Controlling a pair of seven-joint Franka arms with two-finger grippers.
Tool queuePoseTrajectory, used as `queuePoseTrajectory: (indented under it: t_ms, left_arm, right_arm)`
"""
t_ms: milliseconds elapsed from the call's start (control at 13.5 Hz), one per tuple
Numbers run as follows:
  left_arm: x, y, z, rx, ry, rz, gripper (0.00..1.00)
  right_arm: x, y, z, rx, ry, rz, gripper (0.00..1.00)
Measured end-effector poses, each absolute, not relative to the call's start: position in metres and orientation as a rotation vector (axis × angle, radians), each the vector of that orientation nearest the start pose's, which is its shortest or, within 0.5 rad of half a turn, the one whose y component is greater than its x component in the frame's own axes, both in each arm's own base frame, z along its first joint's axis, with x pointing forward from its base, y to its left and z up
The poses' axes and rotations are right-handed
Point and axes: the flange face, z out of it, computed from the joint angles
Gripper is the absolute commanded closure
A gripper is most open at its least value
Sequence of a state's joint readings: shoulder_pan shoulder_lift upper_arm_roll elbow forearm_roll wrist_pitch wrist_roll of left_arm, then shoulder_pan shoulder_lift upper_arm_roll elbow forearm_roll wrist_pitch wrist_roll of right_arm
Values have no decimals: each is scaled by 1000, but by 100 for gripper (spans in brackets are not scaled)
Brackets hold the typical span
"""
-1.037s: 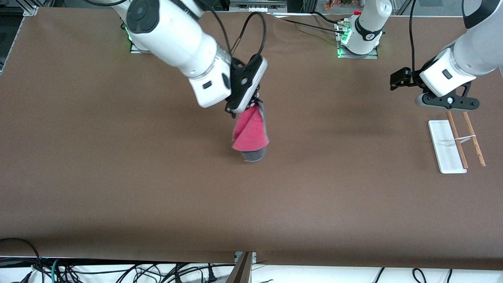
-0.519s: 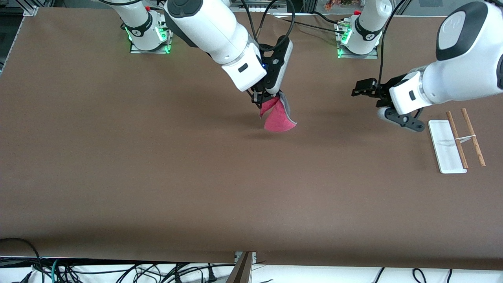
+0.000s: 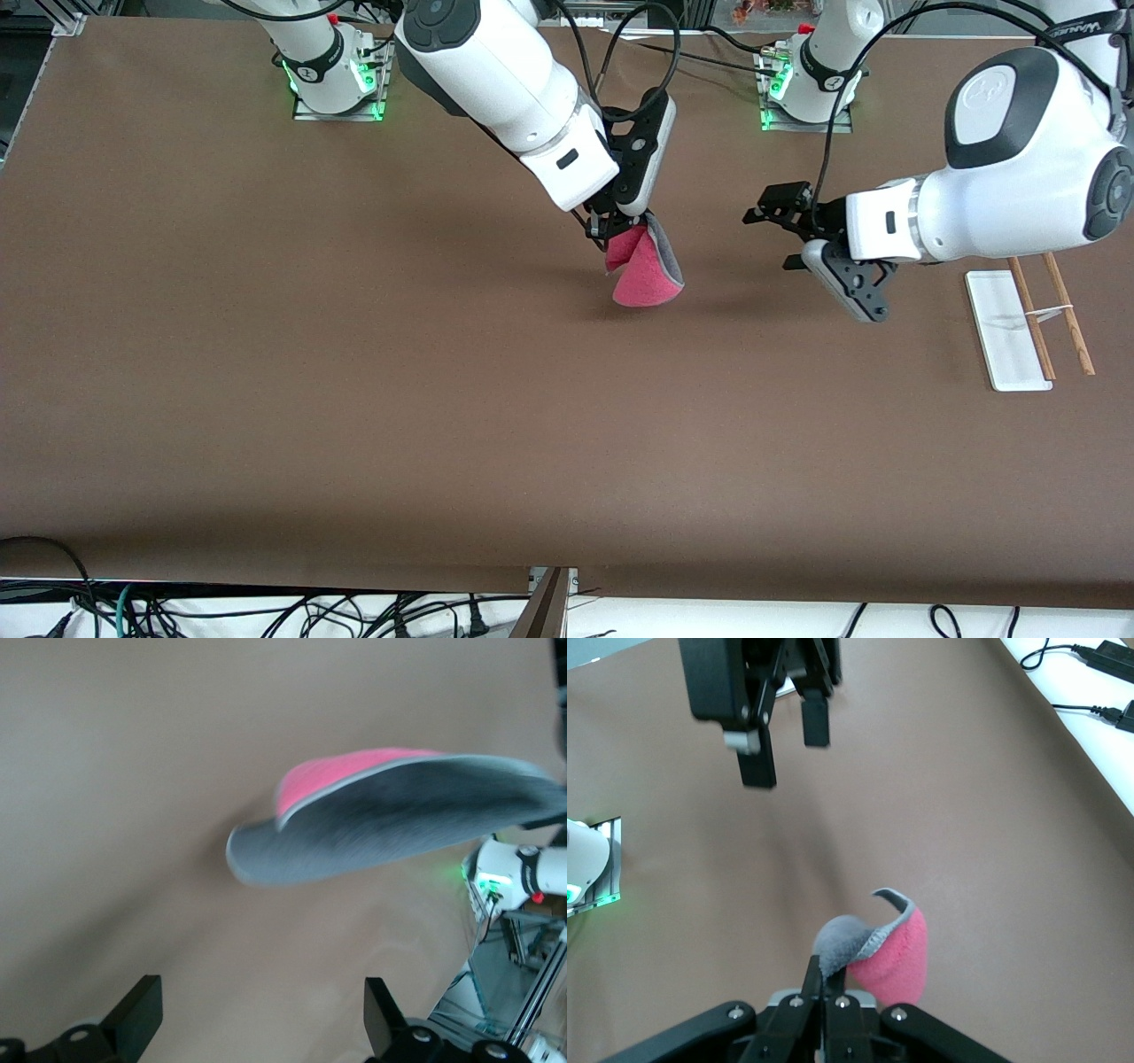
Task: Pass towel and hang on rack
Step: 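Hold the towel up while the left gripper reaches and grasps its edge, then open the right gripper while the left gripper pulls the towel away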
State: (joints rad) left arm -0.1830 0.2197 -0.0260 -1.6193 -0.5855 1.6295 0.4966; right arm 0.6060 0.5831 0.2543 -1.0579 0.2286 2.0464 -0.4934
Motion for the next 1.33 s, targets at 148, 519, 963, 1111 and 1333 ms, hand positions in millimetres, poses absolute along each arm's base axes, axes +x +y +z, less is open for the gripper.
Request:
queuePoseTrajectory:
  t_ms: [148, 519, 963, 1111, 1333]
  left_arm:
    - [594, -192, 479, 2339, -902, -65, 2]
    - [625, -220, 404, 2127, -1104, 167, 2]
    - [626, -254, 389, 2025, -1155, 287, 88]
    - [627, -254, 387, 2002, -1178, 307, 100]
    - [627, -254, 384, 1990, -1201, 315, 100]
  right_arm:
    - [527, 538, 555, -2194, -1533, -492, 100]
    - [527, 538, 555, -2193, -1532, -495, 100]
    - [527, 538, 555, -2193, -1532, -496, 100]
    - [527, 538, 555, -2193, -1531, -497, 100]
    - [528, 538, 556, -2194, -1531, -499, 100]
